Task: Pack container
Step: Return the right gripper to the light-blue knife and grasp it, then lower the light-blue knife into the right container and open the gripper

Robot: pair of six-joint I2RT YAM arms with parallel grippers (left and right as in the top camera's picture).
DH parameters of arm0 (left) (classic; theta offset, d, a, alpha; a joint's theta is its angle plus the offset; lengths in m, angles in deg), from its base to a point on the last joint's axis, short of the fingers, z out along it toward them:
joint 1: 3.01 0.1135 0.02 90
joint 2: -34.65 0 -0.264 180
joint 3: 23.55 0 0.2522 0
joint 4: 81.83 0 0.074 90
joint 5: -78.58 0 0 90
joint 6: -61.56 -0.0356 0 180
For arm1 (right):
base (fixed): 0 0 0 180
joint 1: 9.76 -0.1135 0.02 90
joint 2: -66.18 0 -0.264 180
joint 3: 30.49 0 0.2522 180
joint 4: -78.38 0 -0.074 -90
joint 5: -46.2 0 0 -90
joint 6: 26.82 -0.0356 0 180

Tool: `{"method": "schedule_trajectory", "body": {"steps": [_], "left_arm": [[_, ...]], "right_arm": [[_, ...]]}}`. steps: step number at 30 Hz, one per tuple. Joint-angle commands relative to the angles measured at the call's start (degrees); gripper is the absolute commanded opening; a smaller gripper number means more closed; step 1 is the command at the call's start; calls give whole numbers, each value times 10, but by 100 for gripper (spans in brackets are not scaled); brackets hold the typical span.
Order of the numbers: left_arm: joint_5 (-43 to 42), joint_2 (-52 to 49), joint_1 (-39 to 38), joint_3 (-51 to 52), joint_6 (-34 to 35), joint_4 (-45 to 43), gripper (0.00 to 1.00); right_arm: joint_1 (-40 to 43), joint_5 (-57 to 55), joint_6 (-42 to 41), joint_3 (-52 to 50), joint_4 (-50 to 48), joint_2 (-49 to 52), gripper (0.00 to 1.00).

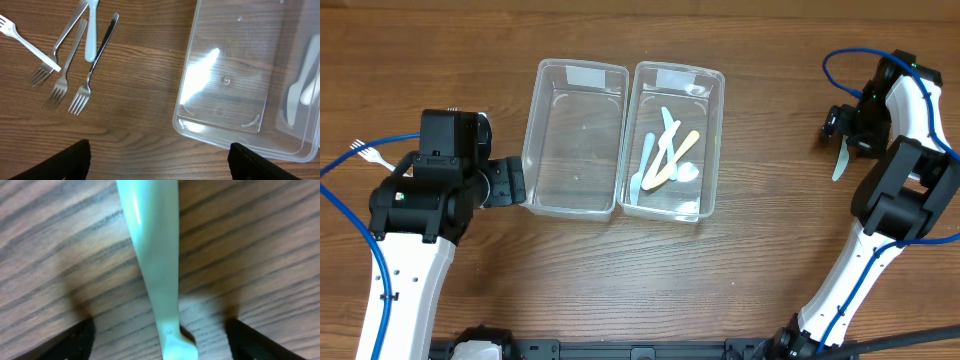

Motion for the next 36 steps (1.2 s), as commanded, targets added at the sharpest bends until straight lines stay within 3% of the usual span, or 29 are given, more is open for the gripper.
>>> {"method": "schedule_trajectory", "body": {"steps": [1,5,13,16,19,23,36], "left_arm": [[-5,0,2,-13,10,-2,88],[-5,0,2,-13,12,-3,88],[-5,0,2,-13,12,-4,88],[-5,0,2,-13,12,-3,88],[-5,0,2,-13,12,-2,88],[-5,0,2,-13,12,-2,88],[-5,0,2,-13,12,-2,88]], "right_arm": [[1,-3,11,-21,-17,14,73],[1,-3,10,-21,-25,14,59],[1,-3,10,-21,-40,14,43],[1,-3,10,-21,-45,14,31],[1,-3,10,-21,-49,14,31],[1,-3,10,-21,-52,14,21],[1,-3,8,-19,-37,12,6]]}}
